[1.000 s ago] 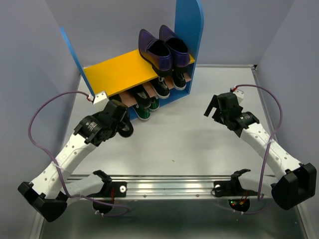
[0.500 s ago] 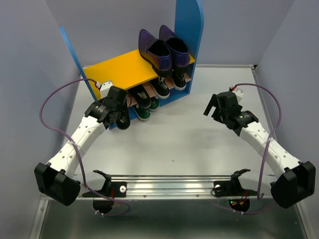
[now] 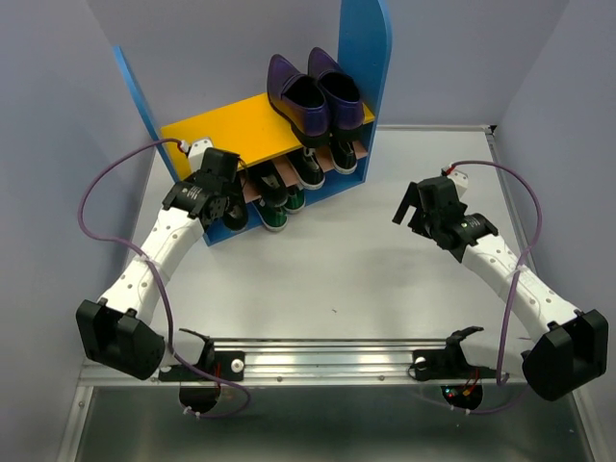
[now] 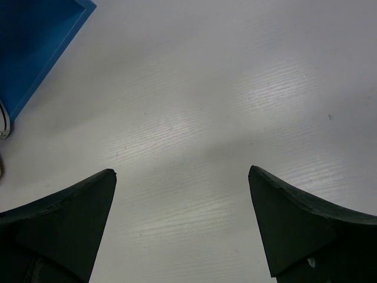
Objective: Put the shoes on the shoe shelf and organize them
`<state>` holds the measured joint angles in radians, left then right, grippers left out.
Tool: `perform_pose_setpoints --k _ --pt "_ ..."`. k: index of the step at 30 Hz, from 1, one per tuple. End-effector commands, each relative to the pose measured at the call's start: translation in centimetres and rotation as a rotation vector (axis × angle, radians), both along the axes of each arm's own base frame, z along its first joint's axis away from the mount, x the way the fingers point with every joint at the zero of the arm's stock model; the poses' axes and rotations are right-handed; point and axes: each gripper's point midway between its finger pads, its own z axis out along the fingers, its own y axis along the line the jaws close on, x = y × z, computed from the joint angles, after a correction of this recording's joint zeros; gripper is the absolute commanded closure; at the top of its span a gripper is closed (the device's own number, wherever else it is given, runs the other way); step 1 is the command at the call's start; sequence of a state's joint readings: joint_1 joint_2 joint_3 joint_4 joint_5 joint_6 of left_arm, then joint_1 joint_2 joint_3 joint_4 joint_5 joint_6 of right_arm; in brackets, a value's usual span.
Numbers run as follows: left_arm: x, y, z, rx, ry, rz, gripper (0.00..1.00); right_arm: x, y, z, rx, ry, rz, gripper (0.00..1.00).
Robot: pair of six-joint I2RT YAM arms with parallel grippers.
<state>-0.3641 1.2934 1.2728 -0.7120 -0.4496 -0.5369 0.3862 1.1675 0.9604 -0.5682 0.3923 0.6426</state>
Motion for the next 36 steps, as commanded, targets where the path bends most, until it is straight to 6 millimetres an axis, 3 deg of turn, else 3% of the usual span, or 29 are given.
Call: perform_pose_setpoints --k 1,6,9,17,22,24,26,31,36 --pt "3.6 0.2 5.0 -0.014 -0.188 0.006 1.00 1.1 -0.1 2.5 0.006 -0.081 -0.005 0.00" --pt "3.9 0.1 4.0 -0.012 -0.179 0.002 1.00 0.9 -0.2 2.2 0.003 -0.078 -0.008 0.00" --pt "3.4 0.0 2.2 -0.023 -0.174 -0.013 1.00 0.9 -0.1 2.0 0.006 -0.074 -0.001 0.00" --pt "3.2 -0.5 1.0 -0.046 -0.169 -0.041 1.00 1.0 0.3 2.2 0.013 -0.073 0.019 0.00" --pt "3.4 -0.8 1.2 -0.054 -0.157 -0.042 1.00 0.8 0.5 1.8 0.023 -0.062 0.022 0.00" --pt "3.5 -0.5 1.3 -0.044 -0.151 -0.026 0.93 0.8 0.6 1.5 0.032 -0.056 0.022 0.00" --pt "3.6 -0.4 1.6 -0.036 -0.145 -0.014 0.76 1.0 0.9 1.2 0.037 -0.045 0.027 0.00" --pt "3.7 -0.5 3.1 -0.043 -0.170 -0.028 0.51 1.5 1.4 1.1 0.041 -0.031 0.046 0.00" --pt "3.3 -0.7 3.9 -0.051 -0.177 -0.048 0.41 1.7 1.4 1.3 0.033 -0.034 0.050 0.00"
